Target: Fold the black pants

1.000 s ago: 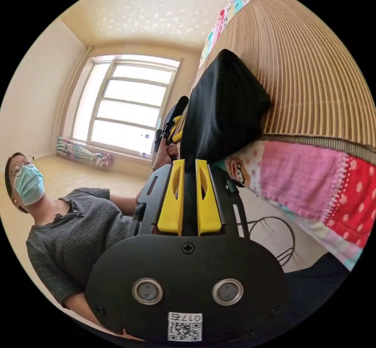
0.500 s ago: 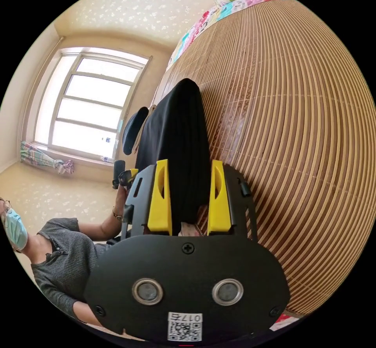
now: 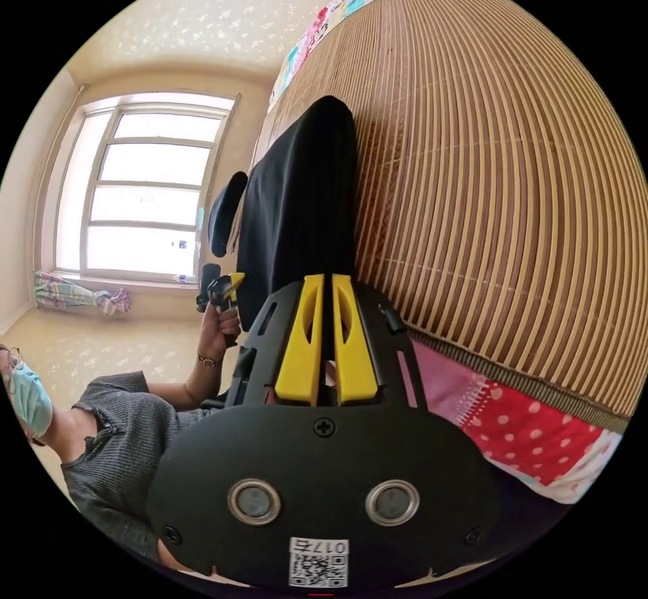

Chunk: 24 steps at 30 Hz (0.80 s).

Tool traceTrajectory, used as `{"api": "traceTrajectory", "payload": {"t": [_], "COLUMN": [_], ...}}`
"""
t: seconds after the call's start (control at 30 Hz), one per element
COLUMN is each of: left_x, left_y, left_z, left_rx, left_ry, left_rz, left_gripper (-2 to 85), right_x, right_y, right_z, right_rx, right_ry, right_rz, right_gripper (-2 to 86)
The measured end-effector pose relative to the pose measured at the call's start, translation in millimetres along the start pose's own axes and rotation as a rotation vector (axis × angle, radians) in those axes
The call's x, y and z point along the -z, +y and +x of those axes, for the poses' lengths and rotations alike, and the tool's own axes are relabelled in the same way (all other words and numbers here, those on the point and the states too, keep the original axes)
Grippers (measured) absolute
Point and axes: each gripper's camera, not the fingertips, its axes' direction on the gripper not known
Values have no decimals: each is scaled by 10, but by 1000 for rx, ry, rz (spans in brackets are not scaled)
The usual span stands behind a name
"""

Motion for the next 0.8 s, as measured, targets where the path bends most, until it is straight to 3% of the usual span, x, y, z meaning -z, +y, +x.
{"api": "traceTrajectory", "payload": {"t": [0.13, 0.23, 0.37, 0.5, 0.63, 0.8], "left_x": [230, 183, -168, -506, -609, -842], "left_y": [-117, -392, -650, -499, -369, -413], "left_z": [-137, -89, -49, -13, -65, -310], "left_rx": [-36, -113, -196, -219, -156, -103], "left_ry": [63, 11, -56, -90, -95, 79], "left_rz": [127, 125, 61, -16, -114, -190], "left_gripper": [167, 200, 218, 181, 164, 137], "right_x": [458, 446, 152, -93, -78, 40], "right_y": [20, -233, -588, -597, -421, -585], "right_z": [62, -41, -386, -804, -1019, -770], "right_rx": [-37, -18, 44, 57, 15, -61], "right_ry": [-148, -146, -60, 35, -36, -207], "right_rz": [177, 134, 48, 27, -37, -88], "right_gripper": [152, 214, 198, 201, 181, 124]}}
